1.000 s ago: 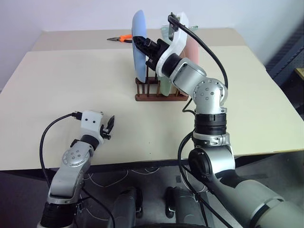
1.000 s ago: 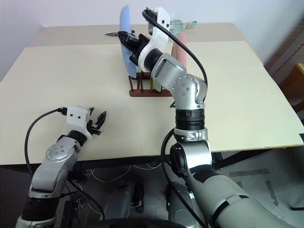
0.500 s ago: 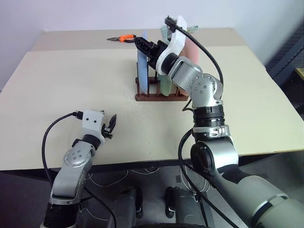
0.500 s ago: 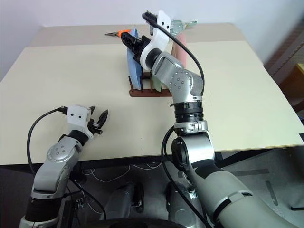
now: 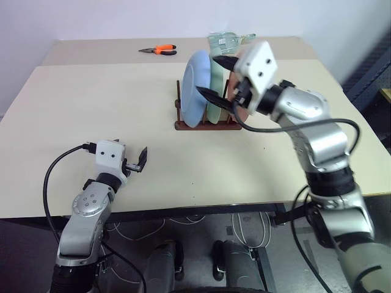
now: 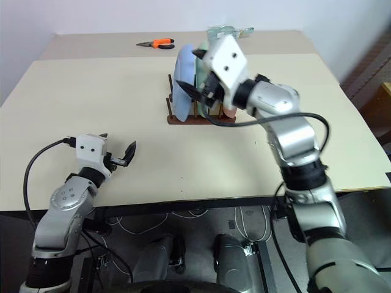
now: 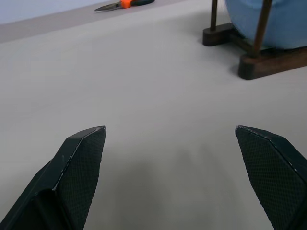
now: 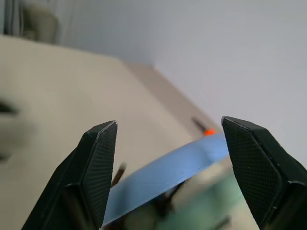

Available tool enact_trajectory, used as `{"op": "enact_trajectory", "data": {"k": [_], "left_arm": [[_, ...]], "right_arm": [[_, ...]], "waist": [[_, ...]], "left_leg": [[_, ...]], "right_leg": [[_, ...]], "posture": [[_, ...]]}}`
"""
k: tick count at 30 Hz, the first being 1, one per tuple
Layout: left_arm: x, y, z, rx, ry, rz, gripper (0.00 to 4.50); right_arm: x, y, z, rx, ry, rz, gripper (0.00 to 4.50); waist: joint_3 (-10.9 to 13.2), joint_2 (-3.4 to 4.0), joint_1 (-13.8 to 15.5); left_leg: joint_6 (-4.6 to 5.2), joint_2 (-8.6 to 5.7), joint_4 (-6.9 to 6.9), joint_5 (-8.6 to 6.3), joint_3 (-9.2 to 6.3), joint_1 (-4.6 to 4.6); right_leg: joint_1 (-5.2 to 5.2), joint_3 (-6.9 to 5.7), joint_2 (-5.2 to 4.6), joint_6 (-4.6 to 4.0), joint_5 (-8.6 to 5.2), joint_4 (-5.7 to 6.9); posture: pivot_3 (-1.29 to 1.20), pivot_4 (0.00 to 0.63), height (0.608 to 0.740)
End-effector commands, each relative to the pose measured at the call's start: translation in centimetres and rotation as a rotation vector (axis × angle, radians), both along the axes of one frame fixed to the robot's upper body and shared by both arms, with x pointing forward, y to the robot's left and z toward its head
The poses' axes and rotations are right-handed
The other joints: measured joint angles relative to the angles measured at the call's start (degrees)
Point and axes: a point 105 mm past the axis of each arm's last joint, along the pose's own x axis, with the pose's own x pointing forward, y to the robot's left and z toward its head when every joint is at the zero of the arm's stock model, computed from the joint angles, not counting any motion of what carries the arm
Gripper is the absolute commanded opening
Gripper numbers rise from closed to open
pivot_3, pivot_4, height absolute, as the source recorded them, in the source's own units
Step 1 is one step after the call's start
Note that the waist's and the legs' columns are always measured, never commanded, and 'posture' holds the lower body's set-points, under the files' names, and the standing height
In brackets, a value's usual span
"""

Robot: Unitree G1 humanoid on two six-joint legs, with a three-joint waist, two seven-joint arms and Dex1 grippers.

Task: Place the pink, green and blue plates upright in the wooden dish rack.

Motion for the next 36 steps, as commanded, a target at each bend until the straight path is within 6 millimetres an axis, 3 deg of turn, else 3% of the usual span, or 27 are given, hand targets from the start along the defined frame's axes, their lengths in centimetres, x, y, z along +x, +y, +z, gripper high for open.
{"op": "enact_trajectory", "data": {"k": [1,6,8,13,16,20,36], "left_arm": [[0.0,-0.3,0.5,0.029,-0.018,-0.029,4.44],[0.5,0.4,0.3,0.041,-0.007,-0.034,4.44],[0.8,0.2,0.2,0.044,-0.001,-0.053,4.44],[1.6,-1.4,0.2,0.031,-0.009,-0.105,4.44],[1.8,-2.0,0.1,0.020,-0.015,-0.120,4.44],[1.9,-2.5,0.1,0.015,-0.020,-0.125,4.44],[1.3,-3.2,0.0,-0.005,-0.032,-0.115,4.44]], "right_arm": [[-1.7,-2.6,1.0,0.047,0.004,-0.025,3.51],[-2.0,-8.7,-0.7,0.055,0.131,-0.177,3.51],[-1.7,-9.0,-1.9,0.020,0.148,-0.199,3.51],[-1.4,-5.9,-5.1,0.020,0.267,-0.124,3.51],[-1.0,-3.7,-5.6,0.040,0.290,-0.092,3.51],[-0.2,-2.4,-6.0,0.027,0.300,-0.084,3.51],[0.2,1.2,-3.3,0.060,0.275,0.008,3.51]], "waist": [[0.00,0.00,0.06],[0.01,0.00,0.49],[0.00,0.00,0.64],[0.00,0.02,0.03],[0.00,0.02,0.09],[0.01,0.02,0.23],[0.00,0.03,0.09]], "left_leg": [[0.02,0.01,0.04,-0.02,0.00,0.00],[0.26,0.01,0.26,-0.19,-0.01,-0.01],[0.29,0.01,0.30,-0.21,-0.01,-0.01],[0.29,0.05,0.32,-0.21,0.00,0.00],[0.29,0.03,0.34,-0.20,0.01,-0.01],[0.29,0.03,0.38,-0.20,0.02,-0.01],[0.30,0.01,0.39,-0.20,0.02,-0.02]], "right_leg": [[0.01,0.00,0.00,0.00,0.00,0.00],[0.12,0.00,-0.08,0.01,0.00,-0.05],[0.17,0.00,-0.08,0.02,0.00,-0.08],[0.16,0.01,-0.05,0.02,0.01,-0.02],[0.16,0.01,-0.06,0.03,0.01,-0.02],[0.16,0.01,-0.06,0.03,0.01,-0.02],[0.17,-0.04,-0.06,0.04,0.01,-0.01]], "posture": [[0.00,0.150,0.740],[0.00,0.150,0.740],[0.00,0.150,0.740],[0.00,0.150,0.740],[0.00,0.150,0.740],[0.00,0.150,0.740],[0.00,0.150,0.740]]}}
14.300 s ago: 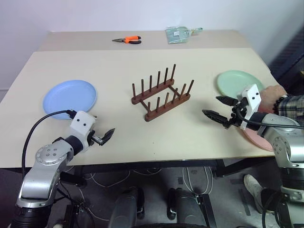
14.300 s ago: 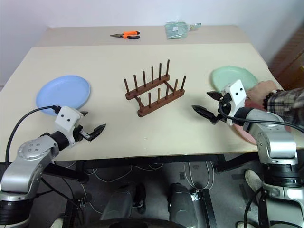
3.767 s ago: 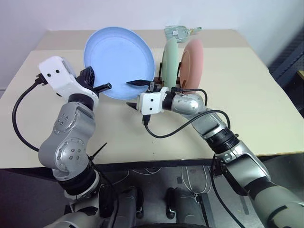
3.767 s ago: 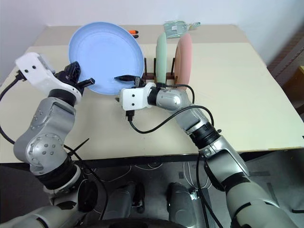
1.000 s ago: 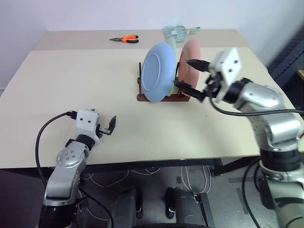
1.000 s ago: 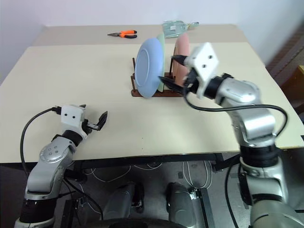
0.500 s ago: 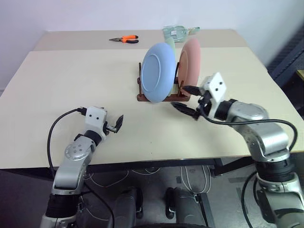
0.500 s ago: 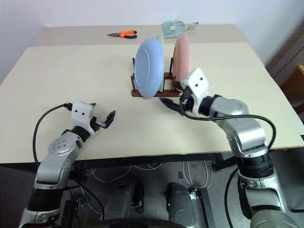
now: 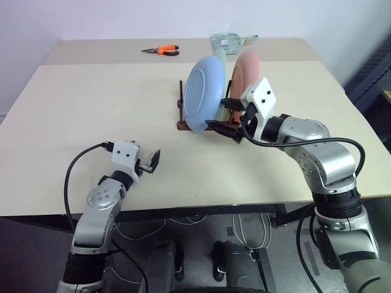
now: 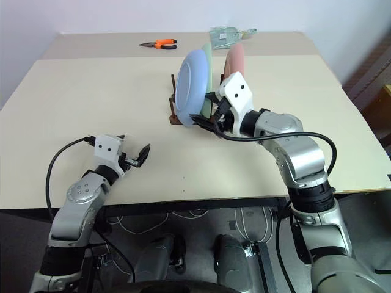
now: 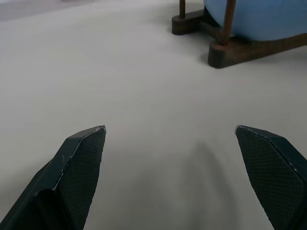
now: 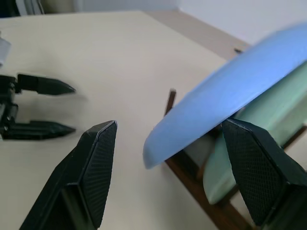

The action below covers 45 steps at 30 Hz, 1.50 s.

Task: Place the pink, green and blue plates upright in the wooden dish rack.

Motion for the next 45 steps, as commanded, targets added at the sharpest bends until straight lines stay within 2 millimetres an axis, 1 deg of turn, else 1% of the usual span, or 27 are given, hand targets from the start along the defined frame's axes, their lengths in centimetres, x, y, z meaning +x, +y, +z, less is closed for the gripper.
{"op": "enact_trajectory", "data": {"k": [1,8,15,19,22,25,27,29,33,38,45], "left_arm": [[-0.2,-0.8,1.3,0.003,-0.059,-0.020,4.44],[-0.2,-1.3,1.3,-0.007,-0.062,-0.025,4.44],[-0.1,-1.9,1.5,-0.015,-0.068,-0.037,4.44],[0.0,-2.0,1.5,-0.016,-0.070,-0.039,4.44],[0.0,-1.9,1.5,-0.016,-0.072,-0.034,4.44],[0.0,-1.7,1.5,-0.014,-0.069,-0.030,4.44],[0.0,-1.8,1.4,-0.013,-0.068,-0.035,4.44],[0.1,-1.9,1.4,-0.013,-0.068,-0.040,4.44],[0.3,-2.2,1.6,-0.016,-0.072,-0.046,4.44],[0.2,-2.3,1.6,-0.016,-0.073,-0.048,4.44],[-0.2,-2.4,1.9,-0.026,-0.078,-0.063,4.44]], "right_arm": [[0.1,0.9,1.5,0.010,-0.036,0.014,3.51],[1.1,1.2,2.0,0.008,-0.054,-0.024,3.51],[1.4,2.2,3.4,0.014,-0.102,-0.009,3.51],[1.3,2.3,3.8,0.009,-0.118,0.000,3.51],[0.5,1.5,4.1,-0.012,-0.143,0.016,3.51],[0.0,0.7,3.5,-0.048,-0.126,0.020,3.51],[-0.4,0.7,2.7,-0.072,-0.102,0.037,3.51],[-0.5,0.9,2.0,-0.078,-0.085,0.034,3.51],[0.7,1.0,1.3,-0.074,-0.051,-0.024,3.51],[1.8,1.2,0.7,-0.085,-0.031,-0.049,3.51],[2.5,2.5,0.7,-0.093,-0.047,-0.030,3.51]], "waist": [[0.00,0.00,0.01],[0.00,0.00,-0.04],[0.00,0.01,-0.07],[0.00,0.01,0.03],[0.00,0.01,0.05],[0.00,0.00,0.06],[0.00,0.00,-0.01],[0.00,0.01,-0.08],[0.00,0.01,-0.15],[0.00,0.01,0.02],[0.00,0.01,-0.10]], "left_leg": [[0.00,0.00,0.01,0.00,0.00,0.00],[0.00,0.00,0.01,0.00,0.00,0.00],[0.00,0.00,0.01,0.00,0.00,0.00],[0.00,0.00,0.01,0.00,0.00,0.00],[0.00,-0.02,0.01,0.00,0.01,0.00],[0.01,-0.02,0.02,0.00,0.00,-0.01],[0.01,-0.02,0.02,0.00,0.00,-0.01],[0.01,-0.01,0.02,0.00,0.00,-0.01],[-0.01,0.00,0.02,0.01,0.00,-0.01],[0.00,-0.02,0.02,0.00,0.01,-0.01],[0.00,-0.02,0.03,0.00,0.01,-0.01]], "right_leg": [[0.00,0.00,0.00,0.00,0.00,0.00],[0.00,-0.02,0.00,0.00,0.00,0.01],[0.00,-0.01,0.02,0.00,0.00,0.02],[0.00,-0.02,0.02,0.00,0.00,0.02],[0.00,-0.02,0.01,0.00,0.00,0.02],[0.00,-0.02,0.00,0.00,0.00,0.02],[0.00,-0.02,0.00,0.00,0.00,0.02],[0.00,-0.02,0.00,0.00,0.00,0.02],[-0.01,-0.02,0.01,0.00,0.00,0.04],[-0.01,-0.02,0.00,0.00,0.00,0.03],[-0.01,-0.02,0.02,0.00,0.00,0.03]], "posture": [[0.00,0.150,0.740],[0.00,0.150,0.740],[0.00,0.150,0.740],[0.00,0.150,0.740],[0.00,0.150,0.740],[0.00,0.150,0.740],[0.00,0.150,0.740],[0.00,0.150,0.740],[0.00,0.150,0.740],[0.00,0.150,0.740],[0.00,0.150,0.740]]}}
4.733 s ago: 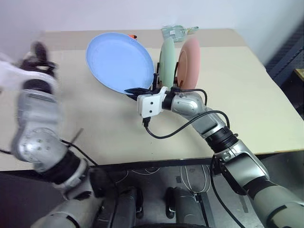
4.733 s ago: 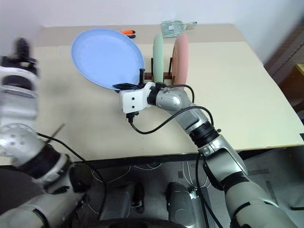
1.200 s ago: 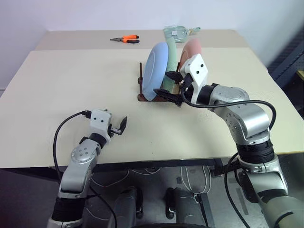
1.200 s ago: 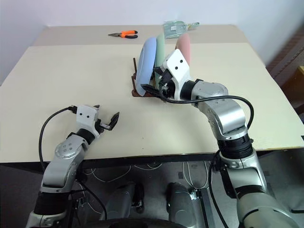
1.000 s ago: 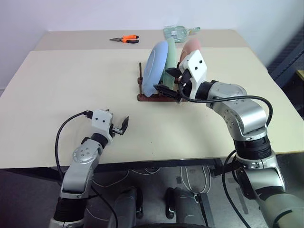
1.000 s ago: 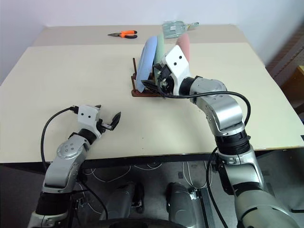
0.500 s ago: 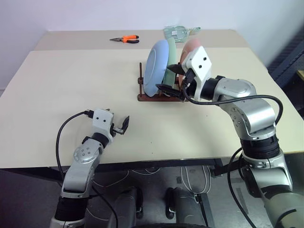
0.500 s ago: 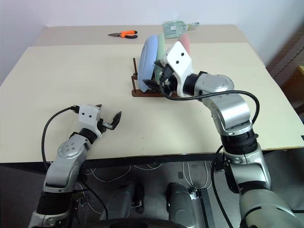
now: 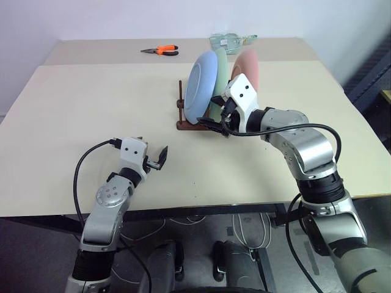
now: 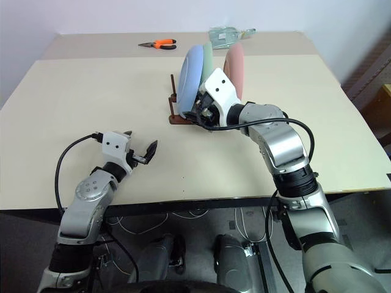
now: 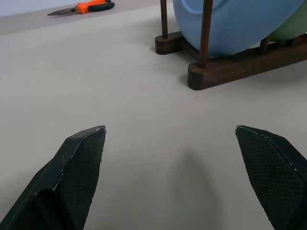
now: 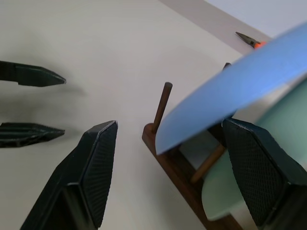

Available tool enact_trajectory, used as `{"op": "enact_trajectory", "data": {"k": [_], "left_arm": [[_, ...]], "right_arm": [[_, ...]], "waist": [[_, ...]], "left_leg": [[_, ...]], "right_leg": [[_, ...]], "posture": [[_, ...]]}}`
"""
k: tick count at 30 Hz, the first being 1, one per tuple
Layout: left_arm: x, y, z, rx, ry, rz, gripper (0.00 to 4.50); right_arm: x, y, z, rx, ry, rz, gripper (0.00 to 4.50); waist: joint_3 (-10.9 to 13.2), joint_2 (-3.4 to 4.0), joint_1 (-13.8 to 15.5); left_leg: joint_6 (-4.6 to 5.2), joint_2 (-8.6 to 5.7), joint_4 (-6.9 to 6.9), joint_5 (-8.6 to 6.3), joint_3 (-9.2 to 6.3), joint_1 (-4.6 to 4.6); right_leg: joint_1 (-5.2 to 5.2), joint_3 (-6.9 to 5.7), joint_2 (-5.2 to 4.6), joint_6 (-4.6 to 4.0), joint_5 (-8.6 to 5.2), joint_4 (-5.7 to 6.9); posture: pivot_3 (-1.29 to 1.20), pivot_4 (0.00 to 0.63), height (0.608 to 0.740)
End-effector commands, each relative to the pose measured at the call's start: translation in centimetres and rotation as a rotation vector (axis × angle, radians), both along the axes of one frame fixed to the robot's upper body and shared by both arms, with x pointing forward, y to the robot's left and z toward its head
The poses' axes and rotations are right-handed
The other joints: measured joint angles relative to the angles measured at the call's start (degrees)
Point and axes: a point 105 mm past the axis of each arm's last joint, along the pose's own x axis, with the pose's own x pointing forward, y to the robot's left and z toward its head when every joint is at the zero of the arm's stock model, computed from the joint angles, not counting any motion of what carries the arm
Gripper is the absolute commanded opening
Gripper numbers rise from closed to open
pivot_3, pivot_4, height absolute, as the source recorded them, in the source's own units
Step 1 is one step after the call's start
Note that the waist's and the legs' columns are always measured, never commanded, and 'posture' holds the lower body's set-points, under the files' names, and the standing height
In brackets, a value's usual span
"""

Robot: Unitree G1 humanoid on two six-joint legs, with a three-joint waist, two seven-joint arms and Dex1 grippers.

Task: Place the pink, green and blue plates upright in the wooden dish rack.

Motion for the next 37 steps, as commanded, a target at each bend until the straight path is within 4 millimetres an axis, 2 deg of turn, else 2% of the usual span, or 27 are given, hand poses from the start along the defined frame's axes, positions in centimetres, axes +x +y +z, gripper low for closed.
{"op": "enact_trajectory", "data": {"k": [1,9,13,16,17,19,21,24,26,30,32,37], "left_arm": [[-0.6,-0.6,1.4,-0.011,-0.052,-0.038,4.44],[-1.9,-2.1,0.8,-0.019,-0.002,-0.159,4.44],[-1.9,-2.4,0.7,-0.012,0.006,-0.171,4.44],[-2.1,-2.5,0.7,-0.008,0.008,-0.171,4.44],[-2.1,-2.3,0.6,0.001,0.010,-0.168,4.44],[-2.2,-1.4,0.5,0.025,0.017,-0.155,4.44],[-2.3,-1.0,0.5,0.035,0.019,-0.148,4.44],[-2.1,1.9,0.6,0.084,0.031,-0.099,4.44],[-2.2,3.8,0.4,0.108,0.061,-0.084,4.44],[-2.8,5.9,-0.4,0.148,0.138,-0.108,4.44],[-3.3,6.4,-0.7,0.171,0.165,-0.125,4.44],[-3.4,6.6,-0.5,0.169,0.158,-0.106,4.44]], "right_arm": [[-0.1,1.0,1.7,0.003,-0.079,0.033,3.51],[-1.6,3.9,3.0,-0.003,-0.145,0.150,3.51],[-1.5,3.9,3.1,-0.018,-0.165,0.147,3.51],[-1.3,1.7,3.1,-0.051,-0.179,0.107,3.51],[-1.6,0.4,3.3,-0.062,-0.187,0.098,3.51],[-2.9,-2.1,3.6,-0.081,-0.207,0.114,3.51],[-3.8,-3.2,3.8,-0.090,-0.214,0.129,3.51],[-6.1,-8.4,3.4,-0.017,-0.087,0.094,3.51],[-6.5,-11.9,2.2,-0.006,-0.023,0.002,3.51],[-6.4,-16.3,-1.1,-0.064,0.050,-0.148,3.51],[-6.5,-17.3,-2.6,-0.086,0.077,-0.178,3.51],[-5.8,-17.5,-4.2,-0.058,0.105,-0.193,3.51]], "waist": [[0.00,0.00,-0.02],[0.00,0.01,-0.05],[0.00,0.01,-0.01],[0.00,0.01,0.12],[0.00,0.00,0.20],[0.00,0.00,0.46],[0.00,0.01,0.77],[0.01,0.01,0.96],[0.00,0.00,1.32],[-0.02,0.05,1.24],[-0.03,0.06,1.23],[0.02,0.16,1.27]], "left_leg": [[0.00,0.00,0.00,0.00,0.00,0.00],[-0.01,0.00,0.00,0.00,0.00,0.00],[0.00,-0.01,0.00,0.00,0.00,0.00],[0.00,-0.01,0.00,0.00,0.00,0.00],[0.00,-0.02,0.00,0.00,-0.01,-0.01],[0.03,-0.03,0.00,-0.02,-0.02,-0.01],[0.07,-0.04,0.00,-0.05,-0.03,-0.04],[0.07,-0.01,0.01,-0.05,-0.03,-0.03],[0.07,0.02,0.01,-0.06,-0.07,-0.04],[0.18,-0.01,0.04,-0.13,-0.04,-0.02],[0.29,0.00,0.04,-0.20,-0.04,-0.02],[0.10,0.00,0.04,-0.09,-0.01,-0.02]], "right_leg": [[0.00,0.00,0.00,0.00,0.00,0.00],[0.00,0.00,0.00,0.00,0.00,0.00],[0.00,0.00,0.00,0.00,0.00,0.00],[0.00,0.00,0.00,0.00,0.00,0.00],[0.00,-0.01,-0.01,0.00,0.00,0.00],[0.02,-0.02,-0.02,0.01,-0.01,-0.03],[0.02,-0.03,-0.03,0.04,-0.02,-0.09],[0.02,-0.01,-0.04,0.05,-0.02,-0.09],[0.03,0.00,-0.05,0.05,-0.02,-0.11],[0.06,0.03,-0.09,0.05,-0.01,-0.14],[0.06,0.03,-0.08,0.05,-0.02,-0.13],[0.05,0.07,-0.07,0.06,-0.02,-0.11]], "posture": [[0.00,0.150,0.740],[0.00,0.150,0.740],[0.00,0.150,0.740],[0.00,0.150,0.740],[0.00,0.150,0.740],[0.00,0.150,0.740],[0.00,0.150,0.740],[0.00,0.150,0.740],[0.00,0.150,0.740],[0.00,0.150,0.740],[0.00,0.150,0.740],[0.00,0.150,0.740]]}}
